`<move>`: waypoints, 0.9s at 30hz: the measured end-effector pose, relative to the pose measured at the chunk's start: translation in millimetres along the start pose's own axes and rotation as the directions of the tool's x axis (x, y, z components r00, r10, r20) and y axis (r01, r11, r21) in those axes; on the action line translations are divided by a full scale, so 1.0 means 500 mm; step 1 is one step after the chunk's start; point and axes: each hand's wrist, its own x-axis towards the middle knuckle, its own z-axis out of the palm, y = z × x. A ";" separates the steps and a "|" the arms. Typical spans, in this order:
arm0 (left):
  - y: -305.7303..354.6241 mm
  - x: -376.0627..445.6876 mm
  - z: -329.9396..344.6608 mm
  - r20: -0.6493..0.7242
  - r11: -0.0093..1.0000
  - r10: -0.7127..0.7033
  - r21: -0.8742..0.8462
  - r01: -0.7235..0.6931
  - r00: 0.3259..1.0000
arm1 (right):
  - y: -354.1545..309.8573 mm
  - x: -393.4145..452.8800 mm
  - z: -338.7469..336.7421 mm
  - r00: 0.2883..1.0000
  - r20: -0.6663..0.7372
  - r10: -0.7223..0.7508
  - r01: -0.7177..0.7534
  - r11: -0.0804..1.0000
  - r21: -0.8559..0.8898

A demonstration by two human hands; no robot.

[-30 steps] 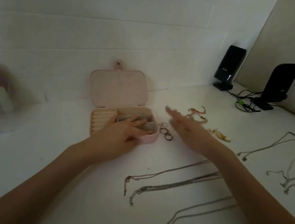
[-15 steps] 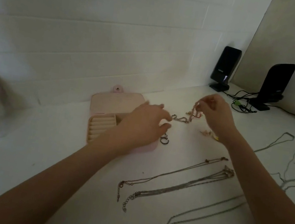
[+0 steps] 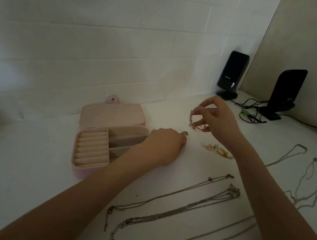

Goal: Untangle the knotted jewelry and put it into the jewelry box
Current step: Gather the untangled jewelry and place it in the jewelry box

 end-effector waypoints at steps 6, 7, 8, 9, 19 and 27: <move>0.007 -0.026 -0.016 -0.046 0.998 0.013 -0.066 -0.016 0.999 | 0.022 -0.006 0.022 0.952 0.306 -0.018 0.110 0.952 -0.287; 0.007 -0.027 -0.018 -0.073 0.998 -0.005 -0.066 0.000 0.997 | 0.022 -0.002 0.017 0.956 0.292 -0.008 0.079 0.970 -0.231; 0.006 -0.027 -0.020 -0.095 0.997 -0.029 -0.067 0.023 0.995 | 0.025 0.004 0.007 0.973 0.232 -0.013 0.062 0.977 -0.203; 0.006 -0.028 -0.022 -0.111 0.997 -0.053 -0.064 0.046 0.992 | 0.027 0.010 -0.006 0.989 0.142 -0.041 0.075 0.968 -0.240; -0.002 0.001 -0.001 0.184 0.998 0.044 0.036 -0.051 0.982 | 0.072 0.021 -0.023 0.906 0.387 0.171 0.059 0.854 -0.516; -0.002 0.008 -0.016 0.113 0.999 0.006 0.049 -0.012 0.994 | 0.028 0.023 -0.122 0.935 0.258 0.243 -0.015 0.753 -0.658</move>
